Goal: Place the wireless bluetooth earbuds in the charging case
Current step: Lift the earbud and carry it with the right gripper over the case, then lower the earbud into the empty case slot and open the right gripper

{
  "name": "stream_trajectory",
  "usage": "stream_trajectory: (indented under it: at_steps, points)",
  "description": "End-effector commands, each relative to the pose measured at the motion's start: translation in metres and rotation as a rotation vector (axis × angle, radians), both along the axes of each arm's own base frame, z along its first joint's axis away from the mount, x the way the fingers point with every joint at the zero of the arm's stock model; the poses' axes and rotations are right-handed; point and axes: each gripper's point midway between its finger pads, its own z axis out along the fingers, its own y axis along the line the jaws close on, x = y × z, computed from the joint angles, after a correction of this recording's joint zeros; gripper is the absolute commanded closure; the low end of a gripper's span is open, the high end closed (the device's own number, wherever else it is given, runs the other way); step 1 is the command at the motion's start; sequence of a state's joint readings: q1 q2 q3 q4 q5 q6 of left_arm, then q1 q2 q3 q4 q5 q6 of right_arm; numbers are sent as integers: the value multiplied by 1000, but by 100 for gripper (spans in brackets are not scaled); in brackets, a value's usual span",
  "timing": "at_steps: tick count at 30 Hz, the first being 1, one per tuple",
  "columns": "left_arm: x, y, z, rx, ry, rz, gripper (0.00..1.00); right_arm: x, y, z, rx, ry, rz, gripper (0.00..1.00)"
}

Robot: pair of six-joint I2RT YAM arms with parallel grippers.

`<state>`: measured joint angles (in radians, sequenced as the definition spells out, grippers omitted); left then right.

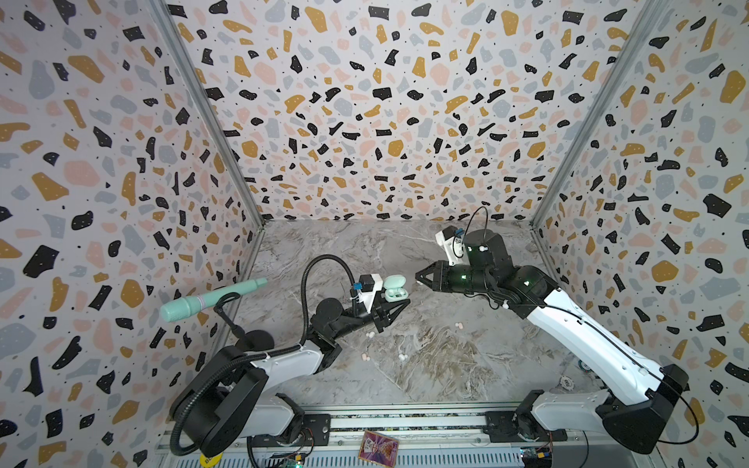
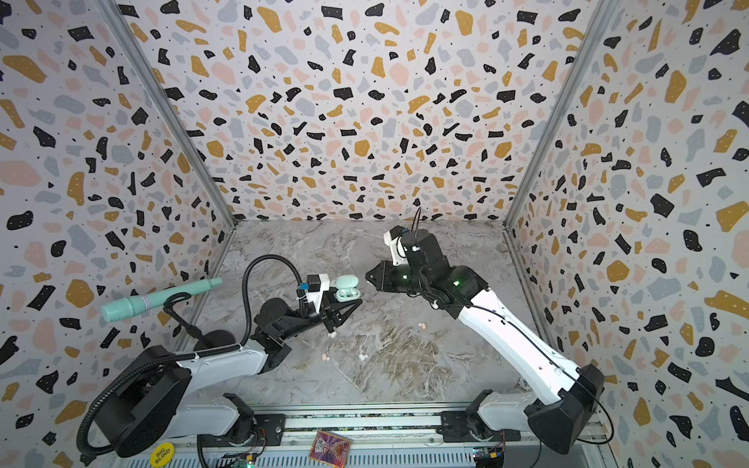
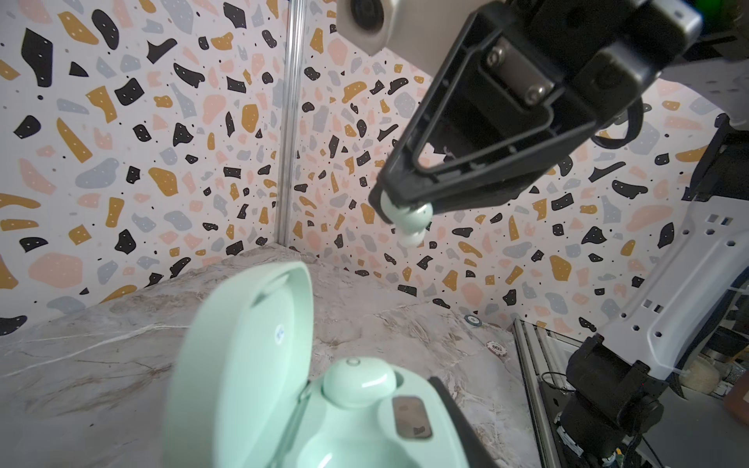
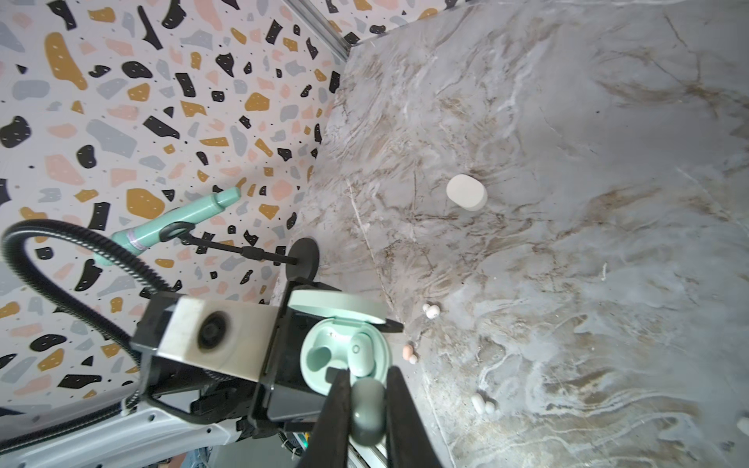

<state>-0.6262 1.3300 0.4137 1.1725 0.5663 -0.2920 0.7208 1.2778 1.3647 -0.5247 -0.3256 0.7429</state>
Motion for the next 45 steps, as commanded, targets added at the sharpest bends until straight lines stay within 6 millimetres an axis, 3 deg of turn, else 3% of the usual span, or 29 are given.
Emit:
stream_trajectory:
  at_steps: [1,6,22,45]
  points:
    - [-6,-5,33,-61,-121,-27,79,-10,14,30,127,-44,57,84]
    - [-8,-7,38,-72,-134,-36,79,-18,31,41,202,-68,107,84]
    - [-12,-10,45,-94,-147,-50,79,-28,52,20,241,-23,146,84]
    - [-15,-6,49,-106,-149,-45,79,-31,53,-13,196,33,128,84]
